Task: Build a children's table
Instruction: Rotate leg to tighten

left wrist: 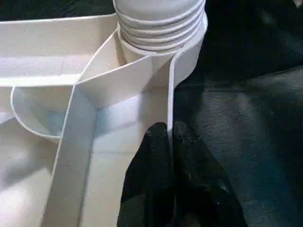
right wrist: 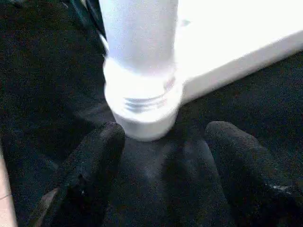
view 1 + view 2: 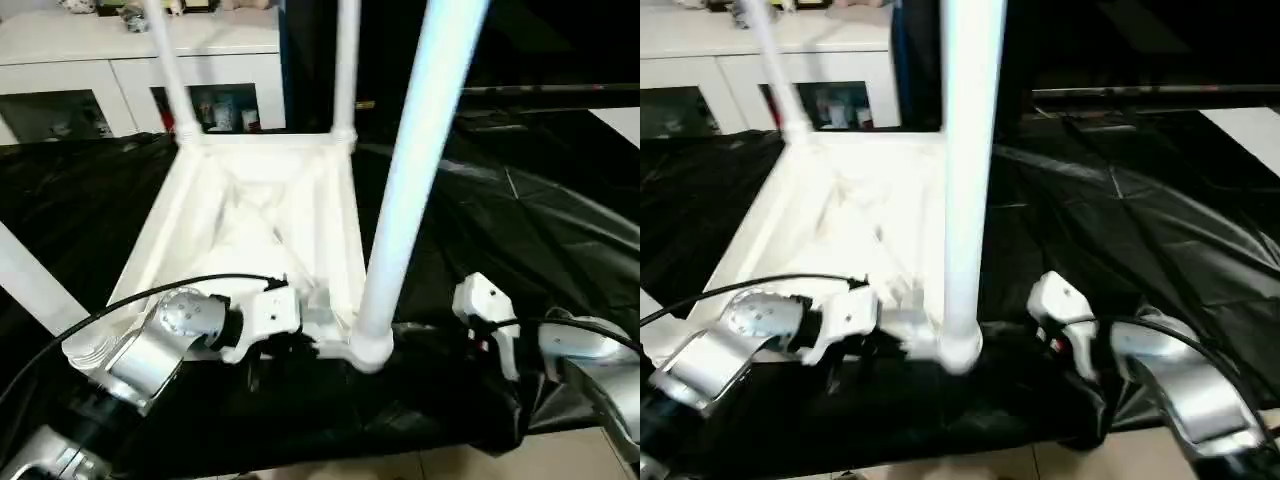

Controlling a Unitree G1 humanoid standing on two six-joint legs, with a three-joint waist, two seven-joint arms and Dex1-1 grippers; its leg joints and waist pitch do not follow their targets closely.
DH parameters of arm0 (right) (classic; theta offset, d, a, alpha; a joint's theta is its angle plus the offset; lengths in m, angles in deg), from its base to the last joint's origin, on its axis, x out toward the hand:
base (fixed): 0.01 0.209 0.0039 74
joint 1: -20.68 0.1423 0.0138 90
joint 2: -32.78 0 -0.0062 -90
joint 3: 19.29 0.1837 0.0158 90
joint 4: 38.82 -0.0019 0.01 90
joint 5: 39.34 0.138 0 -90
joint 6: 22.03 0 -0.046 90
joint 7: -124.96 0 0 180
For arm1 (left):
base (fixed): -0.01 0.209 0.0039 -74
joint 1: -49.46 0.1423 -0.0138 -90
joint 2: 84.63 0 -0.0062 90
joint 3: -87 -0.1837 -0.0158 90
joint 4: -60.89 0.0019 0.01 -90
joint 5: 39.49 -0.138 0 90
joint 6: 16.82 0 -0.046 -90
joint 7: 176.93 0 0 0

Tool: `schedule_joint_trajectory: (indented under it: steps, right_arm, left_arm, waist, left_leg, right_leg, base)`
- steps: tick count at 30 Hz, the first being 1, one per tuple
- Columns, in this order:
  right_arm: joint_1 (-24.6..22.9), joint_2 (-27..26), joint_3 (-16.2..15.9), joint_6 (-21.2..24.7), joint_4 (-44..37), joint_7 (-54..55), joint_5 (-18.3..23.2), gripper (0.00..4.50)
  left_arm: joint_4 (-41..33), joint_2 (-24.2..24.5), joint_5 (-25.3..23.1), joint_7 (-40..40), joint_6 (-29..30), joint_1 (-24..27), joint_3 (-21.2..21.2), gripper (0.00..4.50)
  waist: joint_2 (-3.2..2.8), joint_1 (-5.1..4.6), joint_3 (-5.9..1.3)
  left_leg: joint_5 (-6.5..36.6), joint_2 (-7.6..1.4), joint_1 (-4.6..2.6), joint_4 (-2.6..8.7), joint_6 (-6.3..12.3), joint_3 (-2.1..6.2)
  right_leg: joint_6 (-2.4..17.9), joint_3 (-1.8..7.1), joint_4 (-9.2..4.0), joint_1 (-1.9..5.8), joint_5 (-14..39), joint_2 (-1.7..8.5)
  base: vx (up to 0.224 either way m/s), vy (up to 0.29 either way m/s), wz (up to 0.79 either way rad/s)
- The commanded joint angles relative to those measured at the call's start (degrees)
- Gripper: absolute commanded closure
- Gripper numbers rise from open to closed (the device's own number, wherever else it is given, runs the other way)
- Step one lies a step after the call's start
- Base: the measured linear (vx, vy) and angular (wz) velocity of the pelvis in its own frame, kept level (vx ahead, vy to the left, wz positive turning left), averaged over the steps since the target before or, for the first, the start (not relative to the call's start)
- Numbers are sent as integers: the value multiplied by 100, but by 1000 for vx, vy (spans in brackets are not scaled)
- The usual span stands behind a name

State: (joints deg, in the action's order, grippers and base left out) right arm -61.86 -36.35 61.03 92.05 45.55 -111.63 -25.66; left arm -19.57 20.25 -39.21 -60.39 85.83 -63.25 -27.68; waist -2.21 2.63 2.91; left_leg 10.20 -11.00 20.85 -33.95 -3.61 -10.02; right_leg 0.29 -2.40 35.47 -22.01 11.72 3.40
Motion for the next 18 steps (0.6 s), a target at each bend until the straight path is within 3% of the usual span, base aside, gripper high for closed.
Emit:
schedule_joint_trajectory:
  steps: [1,2,3,5,7,10,11,18]
  right_arm:
    - [87,-16,12,-82,64,84,-57,134]
    - [118,-98,39,-120,140,186,-57,134]
    - [118,-98,39,-120,140,186,-57,134]
    - [131,-144,34,-141,159,243,-81,134]
    - [148,-205,38,-176,193,305,-124,134]
    - [153,-242,38,-198,217,341,-136,134]
    - [153,-249,34,-196,213,347,-139,134]
    - [270,-525,118,-203,330,584,-39,134]
  left_arm:
    - [209,159,-242,291,277,-43,260,441]
    - [140,166,-316,351,675,-84,226,441]
    - [140,166,-316,351,675,-84,226,441]
    - [23,125,-346,398,992,-83,185,441]
    - [-62,14,-446,543,1260,-99,99,441]
    - [-80,-86,-444,655,1394,-123,52,441]
    - [-99,-108,-444,674,1406,-123,43,441]
    - [-383,-335,-419,934,1995,-143,35,441]
  waist:
    - [73,35,-289]
    - [81,24,-297]
    - [16,16,-303]
    - [39,-21,-308]
    - [8,-40,-320]
    - [14,-32,-332]
    - [42,-33,-331]
    - [42,-29,-328]
  left_leg:
    - [1591,-146,-28,389,82,98]
    - [1568,-150,-20,391,85,101]
    - [1566,-156,-31,395,68,106]
    - [1541,-148,-12,390,100,105]
    - [1471,-155,-13,384,120,102]
    - [1361,-149,-17,362,172,85]
    - [1342,-149,-12,363,186,83]
    - [1353,-157,-26,364,211,78]
  right_leg:
    - [749,209,-605,170,2530,401]
    - [751,213,-588,180,2439,397]
    - [785,216,-569,175,2368,400]
    - [874,206,-570,197,2149,385]
    - [976,210,-549,204,1912,378]
    - [1079,218,-535,211,1674,372]
    - [1082,215,-538,217,1652,369]
    - [1075,209,-542,200,1762,381]
  base:
    - [0,0,0]
    - [0,0,0]
    - [0,0,0]
    - [0,0,0]
    - [0,0,0]
    - [0,0,0]
    - [0,0,0]
    - [0,0,0]
